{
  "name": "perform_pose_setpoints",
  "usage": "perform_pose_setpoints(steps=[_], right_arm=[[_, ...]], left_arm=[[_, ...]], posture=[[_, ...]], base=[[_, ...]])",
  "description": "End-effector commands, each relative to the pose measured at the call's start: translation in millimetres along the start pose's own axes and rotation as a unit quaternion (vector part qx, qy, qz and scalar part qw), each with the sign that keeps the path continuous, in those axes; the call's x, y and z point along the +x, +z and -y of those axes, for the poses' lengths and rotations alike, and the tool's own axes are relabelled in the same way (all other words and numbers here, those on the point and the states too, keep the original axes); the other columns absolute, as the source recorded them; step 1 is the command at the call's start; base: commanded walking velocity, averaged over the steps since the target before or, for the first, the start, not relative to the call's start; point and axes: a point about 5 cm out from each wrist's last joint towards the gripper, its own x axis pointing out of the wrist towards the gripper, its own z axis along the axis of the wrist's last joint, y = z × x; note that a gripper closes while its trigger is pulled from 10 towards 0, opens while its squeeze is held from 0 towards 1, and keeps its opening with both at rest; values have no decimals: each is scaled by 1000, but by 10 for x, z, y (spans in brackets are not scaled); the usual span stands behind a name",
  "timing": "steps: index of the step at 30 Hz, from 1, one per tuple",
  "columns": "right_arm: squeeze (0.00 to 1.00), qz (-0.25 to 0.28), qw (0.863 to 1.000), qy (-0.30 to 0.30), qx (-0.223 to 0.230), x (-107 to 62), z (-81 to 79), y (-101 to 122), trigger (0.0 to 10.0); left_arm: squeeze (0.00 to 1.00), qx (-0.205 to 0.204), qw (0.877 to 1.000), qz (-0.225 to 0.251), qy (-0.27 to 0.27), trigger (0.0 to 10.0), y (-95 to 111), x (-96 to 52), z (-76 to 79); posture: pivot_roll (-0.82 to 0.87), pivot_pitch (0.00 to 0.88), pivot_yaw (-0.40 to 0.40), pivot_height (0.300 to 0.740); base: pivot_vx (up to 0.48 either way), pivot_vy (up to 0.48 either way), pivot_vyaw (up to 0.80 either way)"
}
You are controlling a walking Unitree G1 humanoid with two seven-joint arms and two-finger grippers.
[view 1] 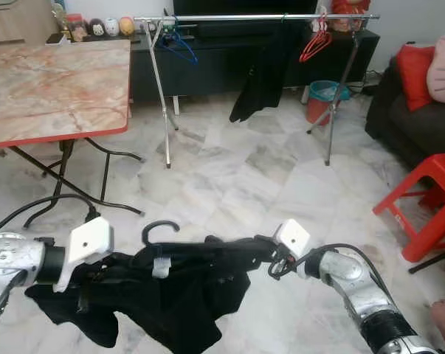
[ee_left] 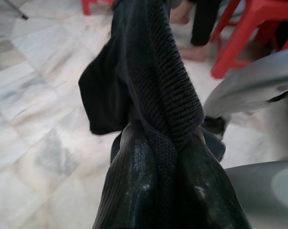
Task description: Hang hanger
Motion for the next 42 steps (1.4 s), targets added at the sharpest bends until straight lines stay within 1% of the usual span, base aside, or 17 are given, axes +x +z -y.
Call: perform_pose_setpoints(steps=[1,3,5,6,7,12,15,16,17,22,25,28,31,32,36,39,42], right_arm=[[0,-15,999,-27,17,-117,122,-72,0],[0,-13,999,-29,21,-124,128,-79,0],[0,-11,999,-36,25,-133,149,-82,0],[0,-10,999,-41,28,-138,164,-82,0],[0,-9,999,-42,30,-139,172,-83,0],[0,-6,998,-54,44,-134,192,-96,0],[0,-10,997,-59,48,-134,193,-118,0],[0,-11,997,-61,52,-125,177,-140,0],[0,-9,996,-64,58,-116,166,-149,0],[0,7,994,-78,75,-101,161,-144,0],[0,3,992,-97,87,-112,170,-191,0],[0,5,990,-100,99,-117,153,-225,0],[0,25,985,-113,128,-130,150,-242,0],[0,28,984,-113,133,-132,152,-241,0],[0,26,985,-110,129,-130,145,-246,0],[0,57,979,-128,150,-150,201,-200,0],[0,57,980,-123,146,-152,209,-189,0]], left_arm=[[0,11,1000,-4,4,10000,25,-155,-13],[0,17,1000,-8,-2,10000,19,-143,3],[0,19,999,-23,-17,10000,-1,-123,39],[0,18,999,-22,-21,10000,1,-100,57],[0,15,1000,-6,-21,10000,26,-82,62],[0,20,999,23,-33,10000,70,-66,86],[0,19,999,33,-37,10000,90,-62,93],[0,18,998,54,-38,10000,127,-53,96],[0,18,997,66,-41,10000,148,-46,101],[0,16,996,61,-56,10000,134,-7,124],[0,12,995,83,-46,10000,167,22,98],[0,9,995,94,-45,10000,183,35,99],[0,20,997,64,-30,10000,130,71,81],[0,13,997,71,-28,10000,125,76,85],[0,8,996,79,-29,10000,125,80,93],[0,6,998,51,-34,10000,69,73,112],[0,2,998,54,-32,10000,64,72,114]], posture=[[54,0,-22,740],[54,0,-22,740],[59,0,-22,740],[57,0,-22,740],[57,0,-22,740],[60,0,-23,740],[60,0,-23,740],[63,0,-21,740],[64,0,-22,740],[64,0,-22,740],[60,0,-22,740],[61,0,-25,740],[66,0,-27,740],[62,0,-25,740],[63,0,-27,740],[70,0,-28,740],[66,0,-26,740]], base=[[0,0,0],[0,0,0],[0,0,0],[0,0,0],[0,0,0],[0,0,0],[0,0,0],[0,0,0],[0,0,0],[0,0,0],[0,0,0],[0,0,0],[0,0,0],[0,0,0],[0,0,0],[0,0,0],[0,0,0]])
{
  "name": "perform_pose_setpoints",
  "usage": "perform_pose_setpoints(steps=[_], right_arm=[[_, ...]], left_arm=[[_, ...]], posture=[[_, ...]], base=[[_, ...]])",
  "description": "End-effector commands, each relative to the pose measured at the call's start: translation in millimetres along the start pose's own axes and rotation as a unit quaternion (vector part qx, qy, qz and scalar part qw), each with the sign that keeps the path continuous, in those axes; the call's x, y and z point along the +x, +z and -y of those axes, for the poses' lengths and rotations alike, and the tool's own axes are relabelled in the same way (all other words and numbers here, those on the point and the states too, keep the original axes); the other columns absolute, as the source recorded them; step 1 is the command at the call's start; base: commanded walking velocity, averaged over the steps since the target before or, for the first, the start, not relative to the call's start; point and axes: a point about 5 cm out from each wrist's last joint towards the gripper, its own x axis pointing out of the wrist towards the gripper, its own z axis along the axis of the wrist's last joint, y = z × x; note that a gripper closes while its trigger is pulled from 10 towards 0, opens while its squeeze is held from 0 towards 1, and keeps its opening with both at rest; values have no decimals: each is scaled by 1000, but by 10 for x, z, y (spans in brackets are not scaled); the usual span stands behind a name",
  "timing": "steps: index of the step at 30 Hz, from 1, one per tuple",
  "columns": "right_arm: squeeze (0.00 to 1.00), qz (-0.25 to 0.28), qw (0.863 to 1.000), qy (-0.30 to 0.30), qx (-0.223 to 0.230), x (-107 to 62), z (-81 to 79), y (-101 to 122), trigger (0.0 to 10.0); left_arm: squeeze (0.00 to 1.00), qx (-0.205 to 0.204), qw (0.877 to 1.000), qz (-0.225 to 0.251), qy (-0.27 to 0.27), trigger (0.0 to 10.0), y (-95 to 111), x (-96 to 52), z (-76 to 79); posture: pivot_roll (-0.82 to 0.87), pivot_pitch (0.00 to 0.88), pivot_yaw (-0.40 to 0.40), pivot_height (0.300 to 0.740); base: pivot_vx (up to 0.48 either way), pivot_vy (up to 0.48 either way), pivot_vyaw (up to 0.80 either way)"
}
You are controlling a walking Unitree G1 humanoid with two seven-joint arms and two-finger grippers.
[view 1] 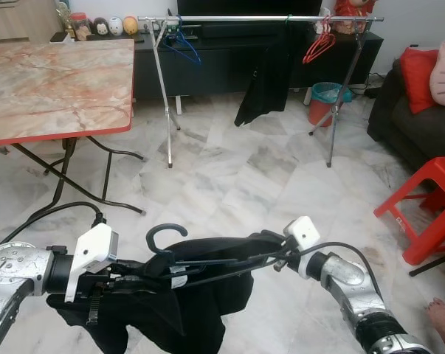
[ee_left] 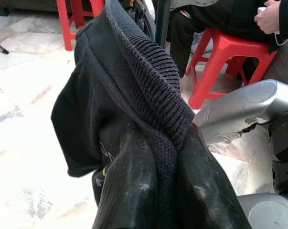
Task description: Hang hanger
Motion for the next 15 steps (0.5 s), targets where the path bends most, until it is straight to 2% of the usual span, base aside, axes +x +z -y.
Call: perform_pose_setpoints(steps=[1,9,15], right_arm=[[0,1,998,-51,21,-134,188,-16,0],[0,1,998,-42,43,-162,122,-120,0],[0,-1,998,-44,51,-189,92,-184,0]], left_arm=[[0,8,1000,-16,2,10000,8,-77,0],[0,7,999,3,31,10000,32,-91,-58],[0,-4,999,1,54,10000,15,-134,-119]], posture=[[64,0,-26,740],[68,0,-29,740],[66,0,-29,740]], base=[[0,0,0],[0,0,0],[0,0,0]])
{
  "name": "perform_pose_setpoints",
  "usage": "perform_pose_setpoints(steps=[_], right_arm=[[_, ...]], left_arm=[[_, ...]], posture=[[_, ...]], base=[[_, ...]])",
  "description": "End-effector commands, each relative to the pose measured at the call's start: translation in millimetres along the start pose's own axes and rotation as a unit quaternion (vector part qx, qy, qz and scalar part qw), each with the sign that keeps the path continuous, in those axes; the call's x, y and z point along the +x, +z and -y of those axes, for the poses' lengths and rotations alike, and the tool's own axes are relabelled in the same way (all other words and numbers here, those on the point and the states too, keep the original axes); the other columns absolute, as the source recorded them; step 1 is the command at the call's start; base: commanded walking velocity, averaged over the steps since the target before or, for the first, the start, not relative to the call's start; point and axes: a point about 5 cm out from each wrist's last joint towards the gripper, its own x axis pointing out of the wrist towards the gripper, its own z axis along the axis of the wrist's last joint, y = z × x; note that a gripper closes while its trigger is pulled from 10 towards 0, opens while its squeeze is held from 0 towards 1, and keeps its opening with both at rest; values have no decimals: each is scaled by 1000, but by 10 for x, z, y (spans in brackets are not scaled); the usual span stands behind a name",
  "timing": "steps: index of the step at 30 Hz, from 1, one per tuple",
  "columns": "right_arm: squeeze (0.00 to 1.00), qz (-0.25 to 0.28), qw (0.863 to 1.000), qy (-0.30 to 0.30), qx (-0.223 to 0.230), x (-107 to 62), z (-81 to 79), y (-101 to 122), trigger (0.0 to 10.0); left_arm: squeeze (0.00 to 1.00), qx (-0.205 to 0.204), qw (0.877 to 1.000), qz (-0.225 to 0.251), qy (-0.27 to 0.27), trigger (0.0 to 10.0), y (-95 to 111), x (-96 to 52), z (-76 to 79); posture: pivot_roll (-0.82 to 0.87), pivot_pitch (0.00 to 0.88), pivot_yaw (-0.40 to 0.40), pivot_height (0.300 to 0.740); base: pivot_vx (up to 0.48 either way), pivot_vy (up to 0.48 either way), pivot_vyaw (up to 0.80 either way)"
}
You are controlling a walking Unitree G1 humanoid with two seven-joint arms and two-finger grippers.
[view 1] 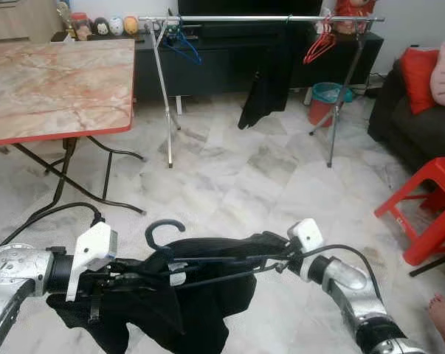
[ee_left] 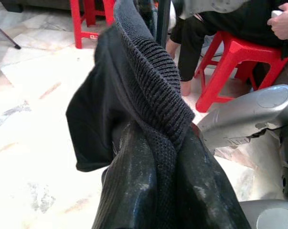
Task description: Hang hanger
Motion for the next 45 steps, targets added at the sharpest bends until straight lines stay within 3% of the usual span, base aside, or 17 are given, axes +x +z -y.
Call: perform_pose_setpoints(steps=[1,5,6,7,8,9,11,18,22,26,28,29,35,38,41,45], right_arm=[[0,-2,998,-50,28,-144,142,-75,0],[0,-12,998,-55,35,-165,131,-135,0],[0,-17,998,-56,34,-170,130,-152,8667],[0,-19,998,-58,35,-174,134,-158,10000],[0,-17,997,-59,40,-176,137,-158,10000],[941,-15,997,-63,42,-180,149,-153,10000],[1000,-12,997,-66,47,-184,163,-145,10000],[1000,-2,997,-62,40,-162,180,-79,10000],[1000,17,997,-43,60,-148,172,-32,10000],[1000,34,994,27,99,-132,89,-4,10000],[1000,34,985,109,132,-151,-18,-6,10000],[1000,33,983,120,135,-156,-32,-9,10000],[1000,-24,971,197,133,-259,-143,-140,10000],[1000,-35,969,203,139,-294,-143,-155,10000],[1000,-76,955,251,142,-391,-206,-232,10000],[1000,-82,948,266,153,-450,-219,-249,10000]], left_arm=[[0,15,1000,3,27,10000,62,-122,-77],[0,13,1000,14,8,10000,79,-124,-43],[0,14,1000,7,-6,10000,75,-126,-15],[0,13,1000,2,-11,10000,69,-131,-7],[0,12,1000,2,-10,10000,67,-133,-8],[0,14,1000,-1,-10,10000,64,-137,-8],[0,15,1000,-4,-13,10000,59,-141,-6],[0,15,1000,-8,-21,10000,50,-136,2],[0,18,999,-14,-27,10000,42,-128,17],[0,18,999,-19,-33,10000,34,-124,19],[0,17,999,-19,-35,10000,24,-99,25],[0,17,999,-19,-35,10000,22,-93,28],[0,15,999,-17,-40,10000,16,-64,55],[0,15,999,-16,-42,10000,21,-67,60],[0,15,999,-18,-41,10000,25,-91,57],[0,14,999,-19,-42,10000,25,-102,58]], posture=[[66,0,-30,740],[67,0,-32,740],[69,0,-32,740],[69,0,-31,740],[68,0,-31,740],[68,0,-31,740],[68,0,-31,740],[69,0,-29,740],[69,0,-28,740],[68,0,-26,740],[66,0,-26,740],[66,0,-26,740],[66,0,-29,740],[66,0,-29,740],[71,0,-28,740],[72,0,-29,740]], base=[[0,0,0],[0,0,0],[0,0,0],[0,0,0],[0,0,0],[0,0,0],[0,0,0],[0,0,0],[0,0,0],[0,0,0],[0,0,0],[0,0,0],[0,0,0],[0,0,0],[0,0,0],[0,0,0]])
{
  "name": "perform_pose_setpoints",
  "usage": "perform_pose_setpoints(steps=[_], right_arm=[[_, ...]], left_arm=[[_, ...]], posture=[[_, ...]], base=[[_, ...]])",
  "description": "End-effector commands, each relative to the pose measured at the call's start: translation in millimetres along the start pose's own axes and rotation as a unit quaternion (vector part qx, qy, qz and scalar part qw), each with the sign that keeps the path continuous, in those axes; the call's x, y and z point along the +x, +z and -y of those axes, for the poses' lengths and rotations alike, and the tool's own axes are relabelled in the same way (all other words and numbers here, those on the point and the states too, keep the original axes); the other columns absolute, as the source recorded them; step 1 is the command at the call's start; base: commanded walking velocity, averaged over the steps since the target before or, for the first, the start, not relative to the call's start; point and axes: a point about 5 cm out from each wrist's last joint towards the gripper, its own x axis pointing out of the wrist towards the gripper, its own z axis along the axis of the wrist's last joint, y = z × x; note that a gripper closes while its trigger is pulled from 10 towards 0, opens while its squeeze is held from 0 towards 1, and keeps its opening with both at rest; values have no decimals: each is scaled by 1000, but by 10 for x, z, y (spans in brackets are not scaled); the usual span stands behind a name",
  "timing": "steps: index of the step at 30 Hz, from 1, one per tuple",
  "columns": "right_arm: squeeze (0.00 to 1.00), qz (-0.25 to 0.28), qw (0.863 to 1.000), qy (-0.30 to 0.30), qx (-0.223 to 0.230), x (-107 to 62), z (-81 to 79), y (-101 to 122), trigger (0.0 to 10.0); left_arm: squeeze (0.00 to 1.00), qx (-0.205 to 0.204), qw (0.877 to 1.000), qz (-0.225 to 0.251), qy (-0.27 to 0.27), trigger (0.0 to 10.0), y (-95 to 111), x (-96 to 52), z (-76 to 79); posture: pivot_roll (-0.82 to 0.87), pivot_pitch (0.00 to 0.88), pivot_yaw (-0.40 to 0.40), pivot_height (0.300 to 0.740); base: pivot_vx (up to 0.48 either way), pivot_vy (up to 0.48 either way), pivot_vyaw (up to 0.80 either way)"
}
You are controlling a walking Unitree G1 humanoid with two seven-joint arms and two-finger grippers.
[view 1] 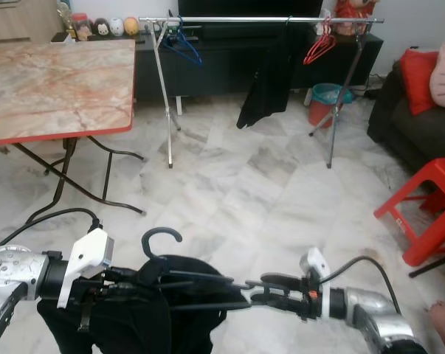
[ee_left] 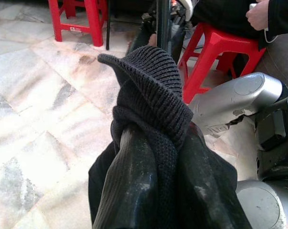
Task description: Hang hanger
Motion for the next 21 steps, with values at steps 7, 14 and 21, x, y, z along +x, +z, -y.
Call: perform_pose_setpoints(steps=[7,14,21], right_arm=[[0,2,999,52,2,-73,-122,61,10000],[0,-39,994,100,-17,-188,-351,13,10000],[0,-27,998,-27,-49,-310,-164,50,10000]], left_arm=[[0,17,1000,-4,6,10000,43,-24,-12],[0,15,999,-2,33,10000,3,-9,-53],[0,15,1000,0,16,10000,8,7,-34]], posture=[[72,0,-26,740],[65,0,-27,740],[59,0,-24,740]], base=[[0,0,0],[0,0,0],[0,0,0]])
